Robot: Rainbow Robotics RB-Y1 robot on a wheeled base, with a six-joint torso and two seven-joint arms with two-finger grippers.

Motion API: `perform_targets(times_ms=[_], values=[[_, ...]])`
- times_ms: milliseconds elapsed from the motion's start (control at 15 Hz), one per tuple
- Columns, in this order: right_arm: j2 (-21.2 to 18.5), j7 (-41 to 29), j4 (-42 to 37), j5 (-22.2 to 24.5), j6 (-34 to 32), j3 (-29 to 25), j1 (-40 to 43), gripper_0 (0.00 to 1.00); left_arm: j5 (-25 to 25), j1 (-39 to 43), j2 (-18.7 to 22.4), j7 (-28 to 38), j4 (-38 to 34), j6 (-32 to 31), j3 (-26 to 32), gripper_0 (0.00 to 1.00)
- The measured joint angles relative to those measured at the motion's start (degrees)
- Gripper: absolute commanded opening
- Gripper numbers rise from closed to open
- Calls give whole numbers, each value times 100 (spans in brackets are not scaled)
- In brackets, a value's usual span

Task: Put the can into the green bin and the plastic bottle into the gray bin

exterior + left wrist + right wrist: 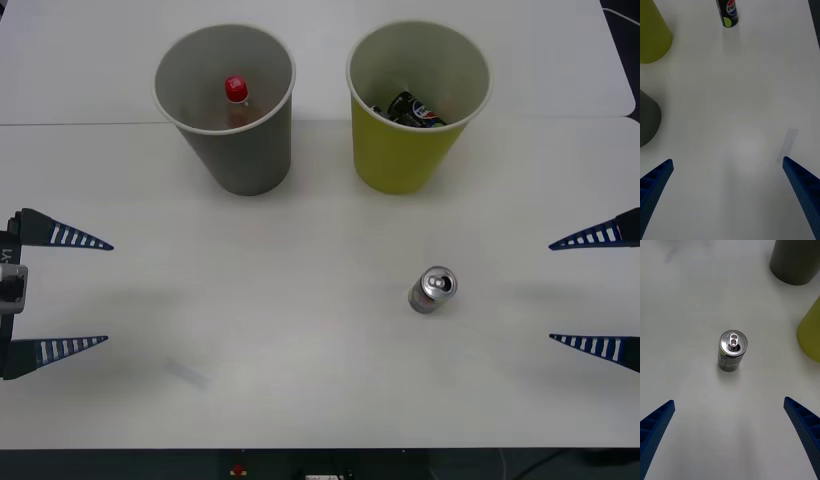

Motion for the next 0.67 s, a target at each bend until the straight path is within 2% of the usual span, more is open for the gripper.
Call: perform_targets(times_ms=[267, 467, 667], values=[[40, 10, 22, -51, -6, 53, 90, 100, 0, 1, 0, 0, 0, 0, 0, 100], [-63, 67, 38, -336, 65, 52, 181, 100, 0, 1, 0, 0, 0, 0, 0, 100], [-54, 341, 154, -407, 92, 61, 204, 100, 0, 1, 0, 0, 0, 0, 0, 100]])
